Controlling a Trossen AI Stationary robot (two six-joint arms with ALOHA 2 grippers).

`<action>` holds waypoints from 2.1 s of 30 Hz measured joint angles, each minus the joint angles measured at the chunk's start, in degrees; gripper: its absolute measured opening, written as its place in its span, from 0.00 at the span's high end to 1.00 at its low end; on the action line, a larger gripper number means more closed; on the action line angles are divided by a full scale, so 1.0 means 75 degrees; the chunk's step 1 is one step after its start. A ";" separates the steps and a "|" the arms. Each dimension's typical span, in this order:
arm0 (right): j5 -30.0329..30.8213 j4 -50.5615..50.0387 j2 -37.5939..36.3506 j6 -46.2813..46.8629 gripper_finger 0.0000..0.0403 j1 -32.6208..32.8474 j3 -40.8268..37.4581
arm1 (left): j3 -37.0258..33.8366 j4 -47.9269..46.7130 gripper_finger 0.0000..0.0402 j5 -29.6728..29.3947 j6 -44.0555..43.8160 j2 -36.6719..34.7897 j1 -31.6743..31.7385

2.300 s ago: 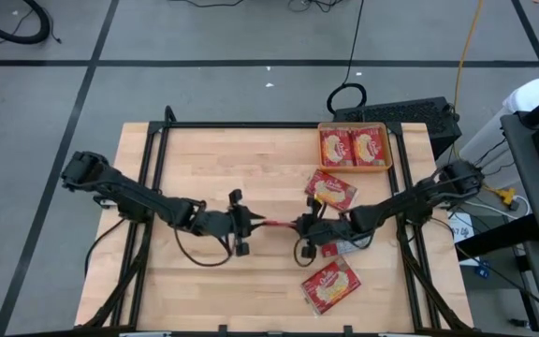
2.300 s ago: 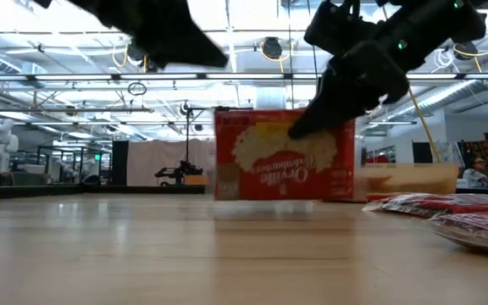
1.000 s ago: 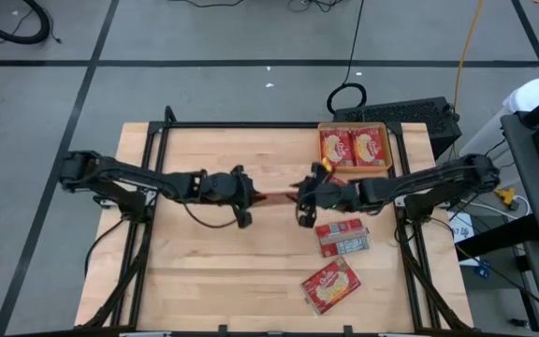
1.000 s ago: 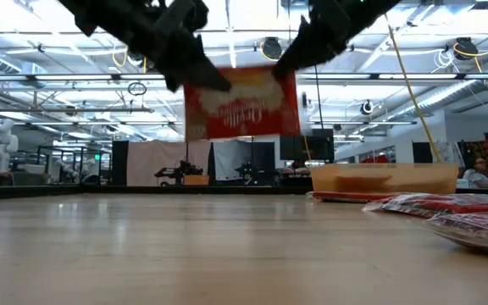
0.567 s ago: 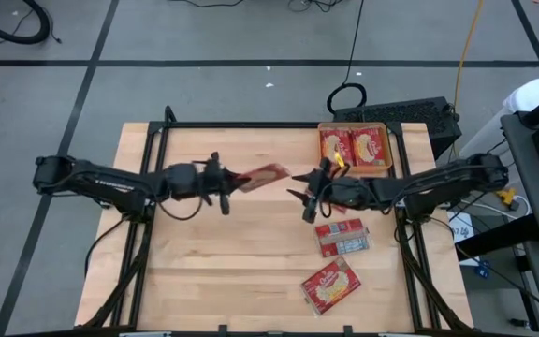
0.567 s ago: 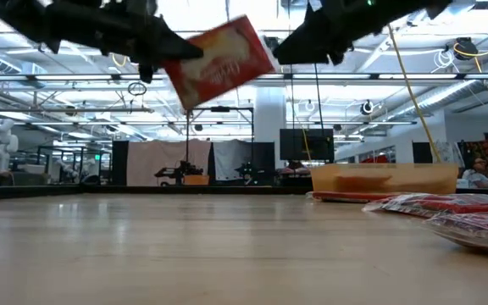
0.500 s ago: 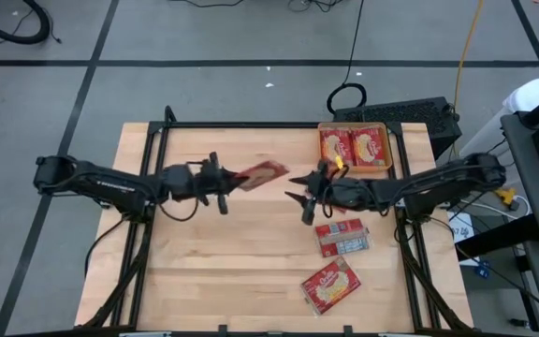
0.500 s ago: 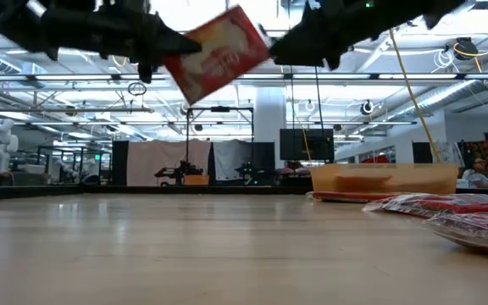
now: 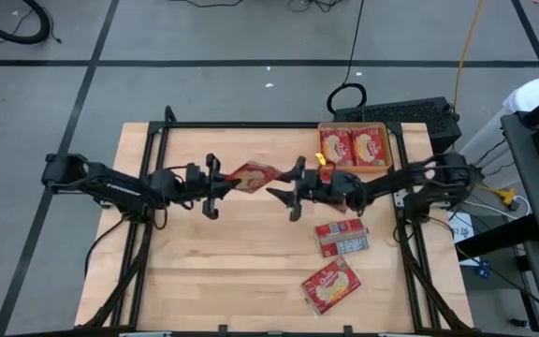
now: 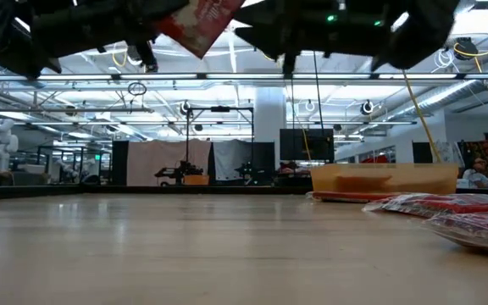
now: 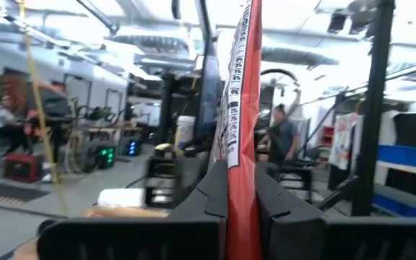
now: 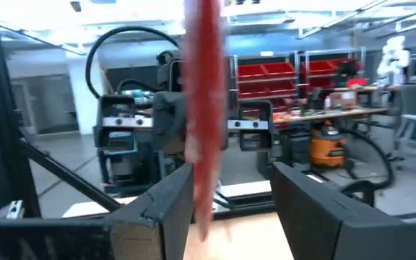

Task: Sort popcorn bags into baskets
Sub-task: Put the red popcorn bag into the orange bin

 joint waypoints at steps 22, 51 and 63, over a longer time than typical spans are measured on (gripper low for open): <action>-0.1255 -0.0755 0.0022 -0.0117 0.96 -0.0416 0.1062 | 0.0047 0.0515 0.77 -0.0028 0.0820 0.0469 -0.0120; -0.3591 -1.2385 -0.5134 -0.0651 0.98 -0.6669 0.1062 | 0.0047 -0.1727 0.31 -0.2364 0.0054 0.0425 -0.0322; -0.3386 -1.4087 -0.4437 -0.1327 0.98 -0.8908 0.1062 | 0.0044 -0.2483 0.43 -0.2339 -0.0211 0.0425 -0.0413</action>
